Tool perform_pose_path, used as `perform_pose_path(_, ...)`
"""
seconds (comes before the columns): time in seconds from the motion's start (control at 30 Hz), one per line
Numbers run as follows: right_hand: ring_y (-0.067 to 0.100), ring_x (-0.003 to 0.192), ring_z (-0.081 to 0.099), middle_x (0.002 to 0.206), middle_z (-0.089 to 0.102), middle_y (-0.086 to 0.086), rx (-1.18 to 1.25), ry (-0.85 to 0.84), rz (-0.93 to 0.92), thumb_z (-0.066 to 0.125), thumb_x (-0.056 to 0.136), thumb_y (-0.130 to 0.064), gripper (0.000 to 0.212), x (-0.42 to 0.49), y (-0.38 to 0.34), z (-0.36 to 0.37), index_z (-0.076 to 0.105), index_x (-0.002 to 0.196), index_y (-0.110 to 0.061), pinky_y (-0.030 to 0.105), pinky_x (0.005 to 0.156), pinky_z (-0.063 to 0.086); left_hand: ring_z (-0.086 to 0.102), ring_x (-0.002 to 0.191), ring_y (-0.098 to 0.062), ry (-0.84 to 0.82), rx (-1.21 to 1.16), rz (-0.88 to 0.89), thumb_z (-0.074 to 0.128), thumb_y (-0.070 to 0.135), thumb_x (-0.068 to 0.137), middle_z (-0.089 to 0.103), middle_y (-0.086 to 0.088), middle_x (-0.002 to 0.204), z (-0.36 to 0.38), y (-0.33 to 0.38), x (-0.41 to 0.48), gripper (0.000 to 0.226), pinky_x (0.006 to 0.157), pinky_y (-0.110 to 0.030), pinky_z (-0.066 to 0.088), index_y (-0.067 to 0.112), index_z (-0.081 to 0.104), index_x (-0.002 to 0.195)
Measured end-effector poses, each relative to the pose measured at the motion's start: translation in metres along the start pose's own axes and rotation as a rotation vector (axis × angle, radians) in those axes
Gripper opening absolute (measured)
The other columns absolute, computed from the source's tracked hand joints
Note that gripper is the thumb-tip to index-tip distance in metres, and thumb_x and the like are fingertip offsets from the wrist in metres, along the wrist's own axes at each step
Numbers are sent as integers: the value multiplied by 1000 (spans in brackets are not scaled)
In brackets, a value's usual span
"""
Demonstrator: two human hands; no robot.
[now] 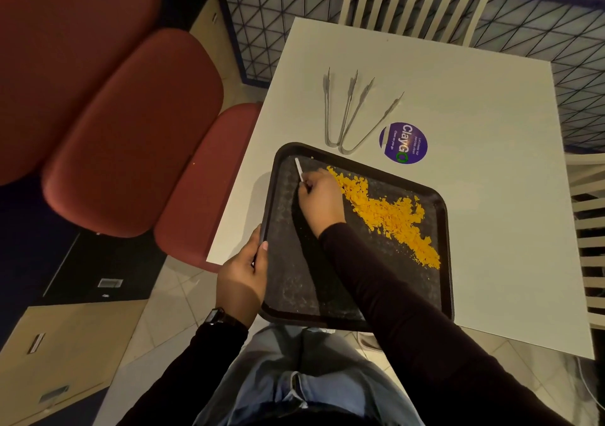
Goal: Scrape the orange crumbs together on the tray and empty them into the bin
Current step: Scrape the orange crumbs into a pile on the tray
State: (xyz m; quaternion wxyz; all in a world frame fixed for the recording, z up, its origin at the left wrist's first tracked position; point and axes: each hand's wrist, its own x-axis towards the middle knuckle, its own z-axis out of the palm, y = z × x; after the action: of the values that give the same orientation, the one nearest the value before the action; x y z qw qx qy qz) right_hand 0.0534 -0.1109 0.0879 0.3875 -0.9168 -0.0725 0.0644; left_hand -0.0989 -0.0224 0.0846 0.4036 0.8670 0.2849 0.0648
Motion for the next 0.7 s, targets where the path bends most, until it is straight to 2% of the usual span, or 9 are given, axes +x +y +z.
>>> perform_pose_path(0.07, 30, 90, 60, 98, 63, 19, 14, 14, 38, 52, 88, -4, 18, 8, 3, -3, 68, 96, 2, 37, 83, 49, 58, 70, -12, -5, 4, -3, 52, 25, 93, 70, -14, 83, 1, -2, 0, 37, 73, -24, 50, 17, 54, 129)
perform_pose_path(0.13, 32, 88, 60, 95, 64, 20, 29, 26, 73, 52, 87, -3, 19, 13, 9, -5, 69, 93, 3, 38, 81, 50, 59, 67, -12, 4, 8, 15, 53, 25, 92, 68, -9, 75, 1, -3, 0, 36, 72, -30, 54, 16, 56, 127)
perform_pose_path(0.2, 33, 86, 60, 94, 65, 21, 27, 31, 113, 53, 85, -3, 18, 13, 17, -7, 68, 91, 4, 39, 80, 50, 60, 68, -13, 17, -1, 17, 53, 23, 92, 69, -9, 77, 1, -4, 2, 36, 75, -28, 53, 15, 56, 127)
perform_pose_path(0.33, 26, 71, 57, 80, 65, 20, 41, 53, 222, 52, 85, -2, 19, 9, 38, -15, 67, 75, 5, 27, 67, 42, 58, 70, -9, 25, -7, 71, 55, 18, 91, 68, -9, 75, 1, -5, 4, 36, 71, -15, 45, 11, 57, 126)
perform_pose_path(0.43, 31, 65, 57, 71, 64, 24, 49, 86, 303, 53, 83, -2, 20, 6, 54, -23, 65, 70, 7, 32, 67, 47, 60, 63, -11, 9, -7, 90, 55, 16, 91, 70, -3, 76, -1, -3, 3, 36, 69, -21, 51, 10, 55, 126)
perform_pose_path(0.47, 32, 66, 59, 71, 64, 23, 46, 88, 329, 53, 83, -2, 19, 6, 58, -26, 66, 72, 6, 34, 69, 48, 59, 62, -8, -2, -9, 84, 54, 16, 91, 68, 1, 75, -1, -3, 3, 36, 68, -21, 52, 10, 55, 127)
perform_pose_path(0.6, 36, 84, 63, 90, 68, 26, 33, 116, 411, 55, 86, -4, 19, 6, 65, -39, 68, 89, 9, 38, 80, 50, 58, 60, -4, -33, -17, 57, 52, 19, 92, 59, 16, 69, -1, -6, 4, 37, 64, -7, 45, 12, 54, 128)
perform_pose_path(0.67, 35, 85, 63, 92, 68, 25, 38, 138, 405, 54, 86, -5, 19, 4, 64, -40, 68, 91, 7, 39, 80, 50, 59, 66, 2, -32, -28, 64, 52, 20, 92, 62, 12, 70, -1, -7, 6, 37, 64, -5, 45, 13, 53, 128)
perform_pose_path(0.7, 34, 83, 63, 91, 68, 24, 47, 147, 375, 54, 85, -5, 19, 1, 62, -39, 68, 90, 6, 39, 79, 51, 60, 67, 2, -29, -34, 70, 52, 20, 92, 68, 6, 77, -1, -6, 7, 37, 68, -5, 45, 13, 53, 129)
